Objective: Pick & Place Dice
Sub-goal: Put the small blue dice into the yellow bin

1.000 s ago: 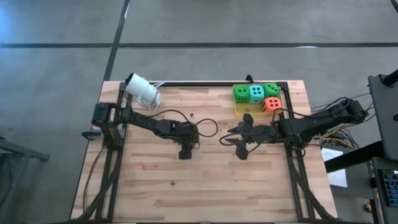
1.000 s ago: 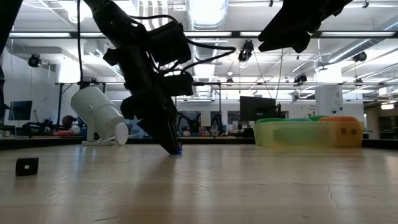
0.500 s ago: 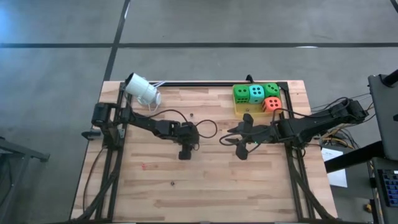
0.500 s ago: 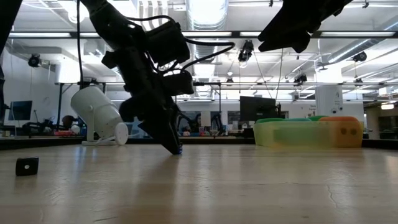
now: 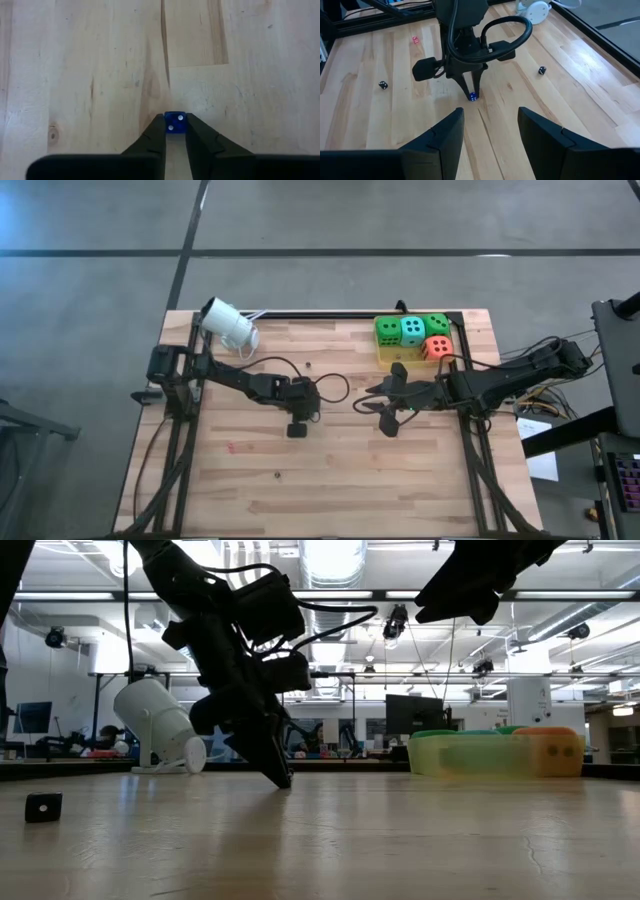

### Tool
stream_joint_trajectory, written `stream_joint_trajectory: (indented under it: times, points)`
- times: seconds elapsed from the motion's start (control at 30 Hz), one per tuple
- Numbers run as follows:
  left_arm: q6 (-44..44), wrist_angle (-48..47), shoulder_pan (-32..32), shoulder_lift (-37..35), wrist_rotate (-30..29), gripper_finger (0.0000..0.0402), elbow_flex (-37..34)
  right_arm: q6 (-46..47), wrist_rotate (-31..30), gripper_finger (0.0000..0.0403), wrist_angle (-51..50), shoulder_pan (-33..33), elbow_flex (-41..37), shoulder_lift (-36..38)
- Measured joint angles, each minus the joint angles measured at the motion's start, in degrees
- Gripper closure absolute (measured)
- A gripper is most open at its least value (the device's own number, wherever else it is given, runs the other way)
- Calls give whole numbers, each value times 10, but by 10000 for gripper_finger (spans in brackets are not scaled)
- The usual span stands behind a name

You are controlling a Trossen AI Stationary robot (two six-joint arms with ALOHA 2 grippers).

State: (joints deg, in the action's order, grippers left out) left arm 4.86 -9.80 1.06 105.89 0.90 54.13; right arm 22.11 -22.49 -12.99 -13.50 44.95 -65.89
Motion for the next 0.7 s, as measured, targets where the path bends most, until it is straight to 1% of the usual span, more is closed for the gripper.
stream_joint_trajectory:
  times: [0.2, 0.53, 0.6, 0.7]
  points:
    - [-7, 5, 1, -1, 5, 356, 1, -9, 0, 220, -1, 0, 0, 0]
    - [-38, 22, 2, -21, 25, 356, 38, -176, 5, 220, -7, -23, -3, 0]
    - [-49, 41, 2, -26, 38, 356, 40, -209, 5, 220, -20, -30, -3, 0]
    - [-68, 91, 5, -31, 81, 356, 40, -248, 5, 220, -44, -41, -4, 0]
